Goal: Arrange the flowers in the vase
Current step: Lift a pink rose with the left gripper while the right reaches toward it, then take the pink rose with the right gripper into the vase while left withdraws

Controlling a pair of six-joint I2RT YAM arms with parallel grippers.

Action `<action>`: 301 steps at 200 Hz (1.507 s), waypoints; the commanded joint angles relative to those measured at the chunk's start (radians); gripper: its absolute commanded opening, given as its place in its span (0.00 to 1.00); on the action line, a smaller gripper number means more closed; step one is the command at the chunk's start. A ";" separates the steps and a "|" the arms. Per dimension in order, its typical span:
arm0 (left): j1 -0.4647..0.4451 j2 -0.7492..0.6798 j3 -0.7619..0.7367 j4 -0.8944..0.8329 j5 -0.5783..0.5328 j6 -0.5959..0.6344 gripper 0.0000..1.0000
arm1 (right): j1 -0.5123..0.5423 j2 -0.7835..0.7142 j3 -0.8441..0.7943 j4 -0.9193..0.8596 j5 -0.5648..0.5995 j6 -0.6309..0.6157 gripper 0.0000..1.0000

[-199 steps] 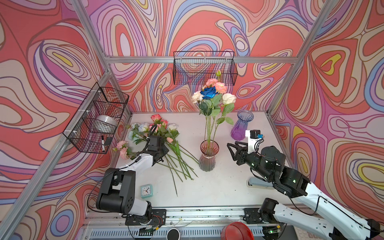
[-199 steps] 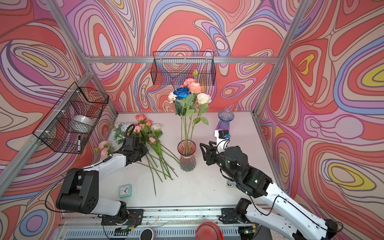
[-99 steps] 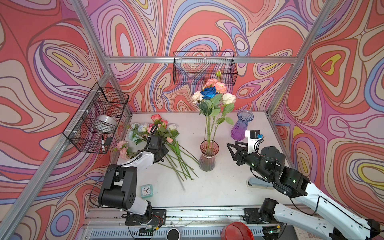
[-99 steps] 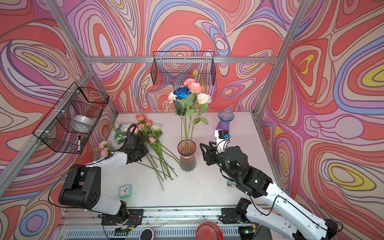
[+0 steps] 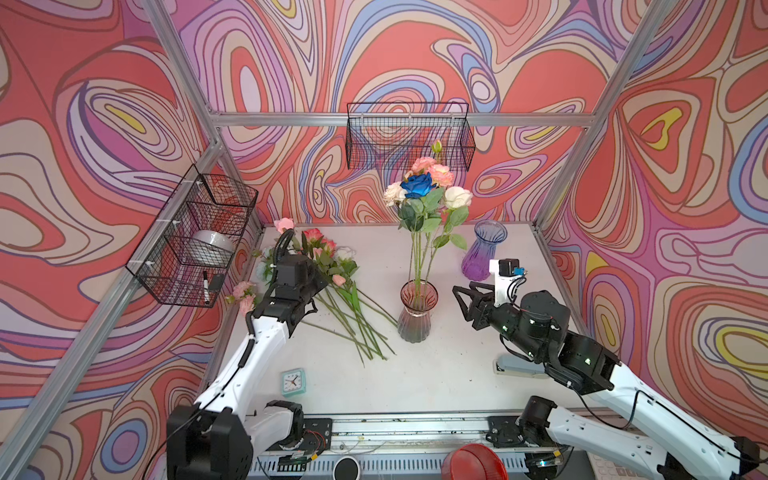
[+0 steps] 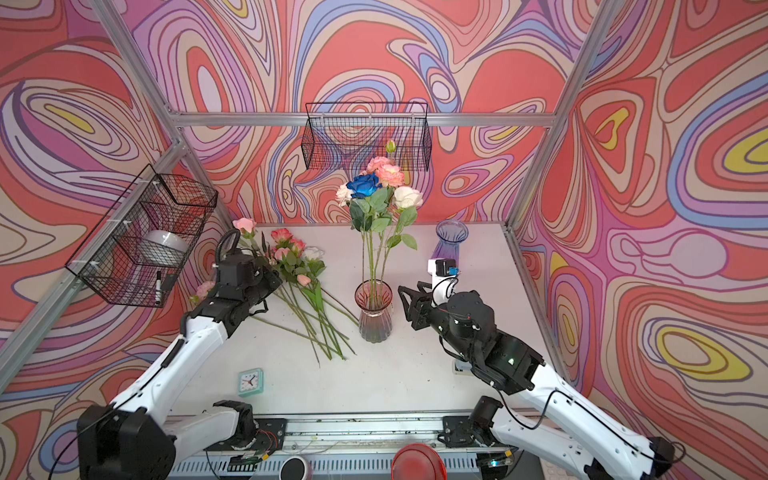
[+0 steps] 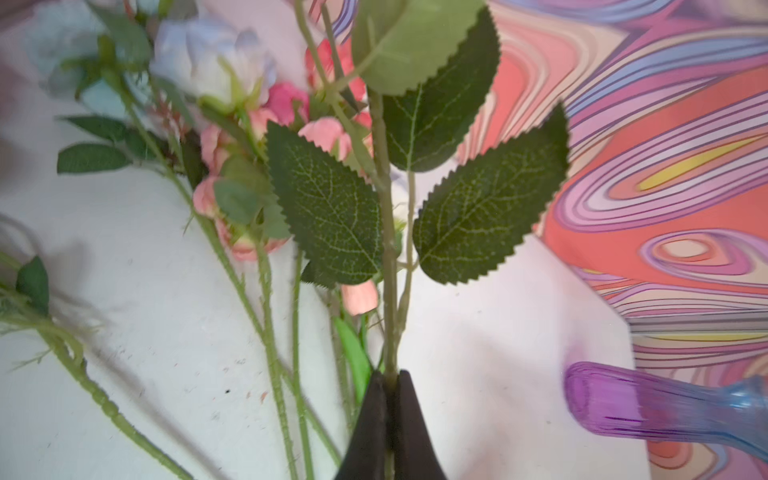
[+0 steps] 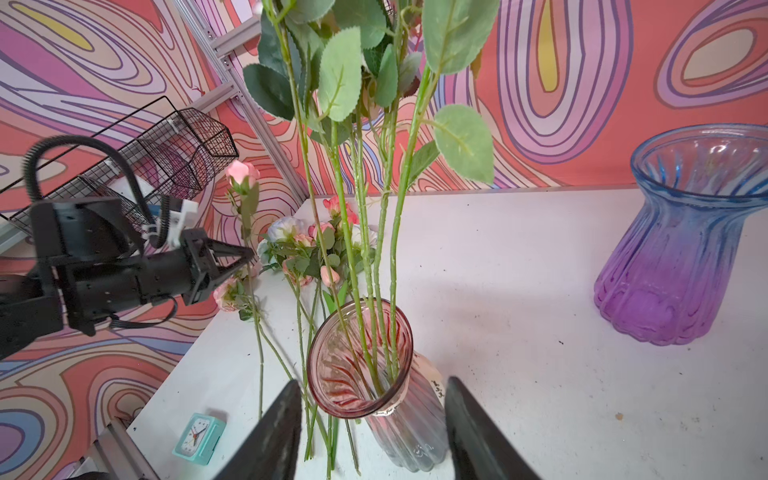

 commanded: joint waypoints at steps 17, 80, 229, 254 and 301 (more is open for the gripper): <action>0.004 -0.151 0.084 -0.017 0.223 0.031 0.00 | -0.003 0.033 0.072 0.031 -0.204 -0.029 0.60; 0.004 -0.248 0.069 0.330 0.732 -0.051 0.00 | 0.115 0.330 0.290 0.055 -0.598 -0.032 0.58; -0.009 -0.144 -0.060 1.142 1.077 -0.493 0.00 | 0.153 0.640 0.546 0.137 -0.722 -0.017 0.36; -0.028 -0.121 -0.061 1.215 1.084 -0.543 0.07 | 0.154 0.647 0.555 0.145 -0.730 -0.013 0.23; -0.031 -0.152 -0.068 1.135 1.009 -0.506 0.95 | 0.154 0.581 0.521 0.164 -0.668 -0.015 0.00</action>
